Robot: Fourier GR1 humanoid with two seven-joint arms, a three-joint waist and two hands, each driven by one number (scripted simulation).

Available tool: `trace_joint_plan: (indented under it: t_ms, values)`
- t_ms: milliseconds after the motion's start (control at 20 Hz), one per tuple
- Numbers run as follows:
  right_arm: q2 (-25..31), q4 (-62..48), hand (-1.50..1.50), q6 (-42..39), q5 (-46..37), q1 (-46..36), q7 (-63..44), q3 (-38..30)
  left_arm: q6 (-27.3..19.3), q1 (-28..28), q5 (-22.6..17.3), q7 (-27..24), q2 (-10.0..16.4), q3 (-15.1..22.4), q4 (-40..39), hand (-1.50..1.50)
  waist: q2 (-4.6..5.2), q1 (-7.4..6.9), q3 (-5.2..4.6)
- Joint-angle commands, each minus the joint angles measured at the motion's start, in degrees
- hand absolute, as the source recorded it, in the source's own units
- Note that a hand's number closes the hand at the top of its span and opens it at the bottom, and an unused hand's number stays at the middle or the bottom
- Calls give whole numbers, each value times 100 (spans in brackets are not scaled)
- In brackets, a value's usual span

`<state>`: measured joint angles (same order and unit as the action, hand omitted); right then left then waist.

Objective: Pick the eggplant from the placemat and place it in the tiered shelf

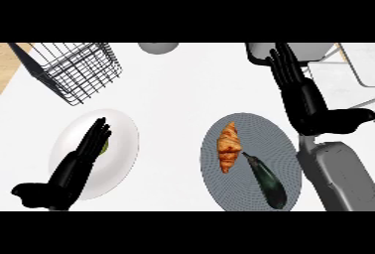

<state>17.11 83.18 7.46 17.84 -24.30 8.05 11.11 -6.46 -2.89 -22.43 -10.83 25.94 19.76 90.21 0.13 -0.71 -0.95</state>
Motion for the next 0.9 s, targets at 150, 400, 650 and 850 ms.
trace_joint_plan:
  t_ms: [150, 400, 650, 850]
  values:
    - [722, -761, -150, -745, 374, 274, -1349, -111, -718, 645, 688, 367, -109, -59, -190, 0, 14, 173, 96]
    - [1624, -1461, 150, -289, -756, 745, -1416, 118, -620, 648, 624, 420, 103, -193, -237, 0, 191, 257, -69]
    - [797, -2196, -150, 1522, -1166, 1373, -387, -391, -803, 1322, 750, 903, -115, -215, -646, 0, 35, 226, 104]
    - [538, -2356, -150, 983, -458, 1742, 775, -1046, -814, 1669, 993, 1214, -385, -125, -814, 0, -3, 137, 101]
